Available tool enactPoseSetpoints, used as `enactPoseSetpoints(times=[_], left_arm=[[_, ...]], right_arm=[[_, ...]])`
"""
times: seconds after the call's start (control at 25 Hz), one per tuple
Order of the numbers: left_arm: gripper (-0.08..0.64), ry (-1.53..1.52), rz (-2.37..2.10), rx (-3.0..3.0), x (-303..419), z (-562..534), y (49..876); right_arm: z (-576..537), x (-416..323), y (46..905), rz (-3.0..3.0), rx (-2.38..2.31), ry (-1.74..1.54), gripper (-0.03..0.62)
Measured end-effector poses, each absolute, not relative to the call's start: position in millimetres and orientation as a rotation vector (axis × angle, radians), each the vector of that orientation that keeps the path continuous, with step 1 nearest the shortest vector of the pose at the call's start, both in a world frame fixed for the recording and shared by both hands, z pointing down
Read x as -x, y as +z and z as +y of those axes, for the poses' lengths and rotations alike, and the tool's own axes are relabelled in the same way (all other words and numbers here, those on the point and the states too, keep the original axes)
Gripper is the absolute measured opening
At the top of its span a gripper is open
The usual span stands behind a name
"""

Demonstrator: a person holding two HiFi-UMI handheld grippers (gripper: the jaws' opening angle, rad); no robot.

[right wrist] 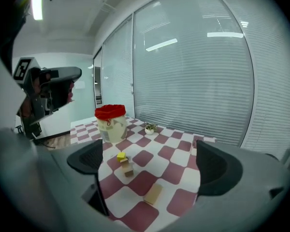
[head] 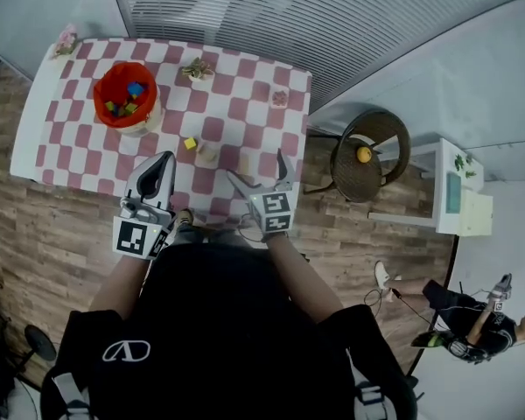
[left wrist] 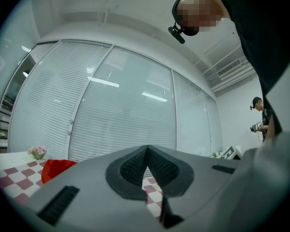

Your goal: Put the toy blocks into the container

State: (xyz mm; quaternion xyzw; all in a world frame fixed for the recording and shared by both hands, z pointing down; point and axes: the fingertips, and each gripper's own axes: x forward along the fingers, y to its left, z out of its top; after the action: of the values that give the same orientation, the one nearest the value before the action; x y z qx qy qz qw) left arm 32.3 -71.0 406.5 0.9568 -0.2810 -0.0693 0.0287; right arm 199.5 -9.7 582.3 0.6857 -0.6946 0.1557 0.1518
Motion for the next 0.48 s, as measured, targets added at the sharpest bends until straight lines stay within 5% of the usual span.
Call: enactPoseSetpoints(times=[0.48], left_arm=[[0.006,-0.169,-0.895,-2.930,-24.3,-72.4,417.4]], right_arm=[[-10.0,-212.3,712.0,-1.744,-1.830,0.955,0.585]])
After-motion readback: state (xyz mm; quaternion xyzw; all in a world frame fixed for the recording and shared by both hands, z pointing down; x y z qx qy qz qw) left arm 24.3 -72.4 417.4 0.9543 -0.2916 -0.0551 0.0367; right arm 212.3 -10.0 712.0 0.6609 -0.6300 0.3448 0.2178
